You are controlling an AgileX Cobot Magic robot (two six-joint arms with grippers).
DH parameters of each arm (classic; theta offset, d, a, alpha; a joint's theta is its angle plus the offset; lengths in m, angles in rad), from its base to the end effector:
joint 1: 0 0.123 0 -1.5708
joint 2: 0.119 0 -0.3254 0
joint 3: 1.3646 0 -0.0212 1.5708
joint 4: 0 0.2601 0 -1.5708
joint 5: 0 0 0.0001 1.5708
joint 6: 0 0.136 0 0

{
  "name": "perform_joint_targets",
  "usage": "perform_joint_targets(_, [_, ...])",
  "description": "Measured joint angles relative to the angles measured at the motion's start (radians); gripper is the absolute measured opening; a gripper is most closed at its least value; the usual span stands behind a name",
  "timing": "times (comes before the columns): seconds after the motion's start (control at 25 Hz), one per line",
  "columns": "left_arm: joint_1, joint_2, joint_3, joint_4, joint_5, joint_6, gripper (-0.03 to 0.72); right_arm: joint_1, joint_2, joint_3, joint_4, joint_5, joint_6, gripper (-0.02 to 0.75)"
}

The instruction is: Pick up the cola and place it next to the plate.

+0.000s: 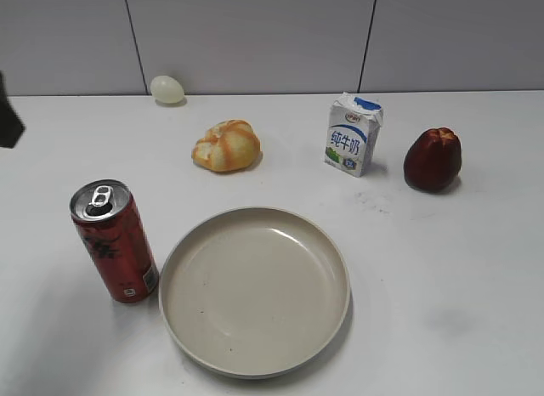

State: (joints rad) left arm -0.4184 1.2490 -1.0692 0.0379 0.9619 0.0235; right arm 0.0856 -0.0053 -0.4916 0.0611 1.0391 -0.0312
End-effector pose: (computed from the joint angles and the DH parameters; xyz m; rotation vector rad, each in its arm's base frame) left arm 0.2415 -0.1028 0.3205 0.5930 2.5591 -0.0887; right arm 0.0034 0.0075 0.2614 -0.1202 2.0224 0.1073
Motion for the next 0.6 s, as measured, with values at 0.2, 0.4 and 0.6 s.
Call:
perform_joint_targets(0.2, [0.268, -0.011, -0.002, -0.038, 0.099, 0.125, 0.620, 0.000, 0.000, 0.000, 0.000, 0.000, 0.000, 0.594])
perform_joint_targets(0.4, [0.401, -0.034, -0.001, -0.095, 0.127, 0.151, 0.600, 0.000, 0.000, 0.000, 0.000, 0.000, 0.000, 0.594])
perform_joint_targets(0.6, [0.406, -0.169, 0.072, -0.119, 0.135, 0.155, 0.594, 0.000, 0.000, 0.000, 0.001, 0.000, 0.000, 0.594])
